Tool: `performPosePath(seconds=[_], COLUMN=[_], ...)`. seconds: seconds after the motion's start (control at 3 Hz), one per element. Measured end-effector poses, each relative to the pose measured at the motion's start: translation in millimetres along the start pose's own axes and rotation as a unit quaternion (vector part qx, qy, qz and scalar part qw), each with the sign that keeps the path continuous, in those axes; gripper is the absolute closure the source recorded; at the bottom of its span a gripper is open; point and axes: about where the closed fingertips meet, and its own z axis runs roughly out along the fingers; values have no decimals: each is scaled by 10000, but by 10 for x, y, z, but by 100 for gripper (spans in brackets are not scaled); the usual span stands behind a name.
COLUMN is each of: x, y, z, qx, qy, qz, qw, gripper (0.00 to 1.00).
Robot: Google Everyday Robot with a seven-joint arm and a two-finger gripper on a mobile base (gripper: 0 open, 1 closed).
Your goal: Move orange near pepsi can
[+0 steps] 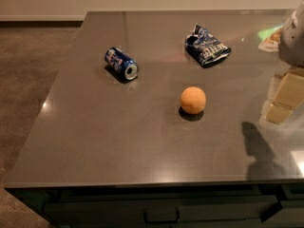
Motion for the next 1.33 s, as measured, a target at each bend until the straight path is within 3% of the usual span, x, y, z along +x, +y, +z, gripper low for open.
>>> performPosePath(seconds=[0.67,1.33], x=[-111,-468], y=[-81,-129], z=[85,553], qx=[33,70], qy=[-265,-840], qz=[100,137], qw=[9996,9963], gripper=[0,0])
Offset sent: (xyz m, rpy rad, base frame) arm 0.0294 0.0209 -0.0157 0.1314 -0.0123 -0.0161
